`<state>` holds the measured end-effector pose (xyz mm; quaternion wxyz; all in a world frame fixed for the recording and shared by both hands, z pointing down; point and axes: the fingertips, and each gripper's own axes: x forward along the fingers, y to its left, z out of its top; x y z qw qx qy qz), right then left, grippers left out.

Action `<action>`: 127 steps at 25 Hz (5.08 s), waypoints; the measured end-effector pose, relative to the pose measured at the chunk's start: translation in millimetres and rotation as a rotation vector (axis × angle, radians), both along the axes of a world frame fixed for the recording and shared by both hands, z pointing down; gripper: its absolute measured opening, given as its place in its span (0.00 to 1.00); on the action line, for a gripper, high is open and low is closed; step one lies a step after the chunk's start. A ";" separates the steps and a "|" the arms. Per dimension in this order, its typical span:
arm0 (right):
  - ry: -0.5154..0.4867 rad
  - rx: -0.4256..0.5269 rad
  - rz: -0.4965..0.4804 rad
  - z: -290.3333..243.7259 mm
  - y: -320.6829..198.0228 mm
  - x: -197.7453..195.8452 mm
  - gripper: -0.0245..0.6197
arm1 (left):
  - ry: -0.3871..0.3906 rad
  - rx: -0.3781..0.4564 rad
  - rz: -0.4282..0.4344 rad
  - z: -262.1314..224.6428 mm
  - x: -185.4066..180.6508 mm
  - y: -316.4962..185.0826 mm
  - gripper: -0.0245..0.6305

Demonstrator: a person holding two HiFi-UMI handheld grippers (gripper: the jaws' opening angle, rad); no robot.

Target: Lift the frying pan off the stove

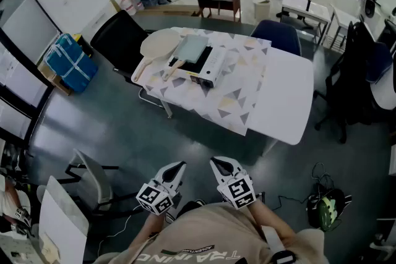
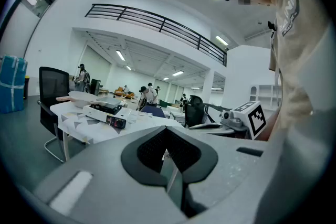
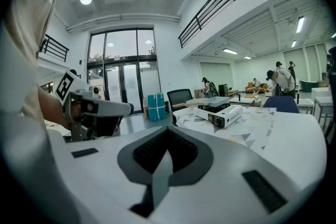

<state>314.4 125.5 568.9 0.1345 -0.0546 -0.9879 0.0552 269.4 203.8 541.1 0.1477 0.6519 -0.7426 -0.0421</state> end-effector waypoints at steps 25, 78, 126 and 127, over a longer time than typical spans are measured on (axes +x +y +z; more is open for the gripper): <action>0.088 -0.012 -0.060 18.8 14.4 -122.4 0.03 | 0.095 -0.070 0.045 41.0 -102.6 10.9 0.04; 0.068 -0.054 0.080 18.1 -159.9 -442.8 0.03 | 0.173 -0.106 0.262 34.8 -425.9 -176.6 0.04; 0.144 -0.004 0.777 8.4 -216.5 -410.2 0.03 | 1.071 -0.486 0.715 108.0 -449.0 -267.7 0.35; 0.145 -0.007 0.777 9.6 -216.8 -409.7 0.03 | 1.086 -0.491 0.728 108.7 -445.7 -268.0 0.35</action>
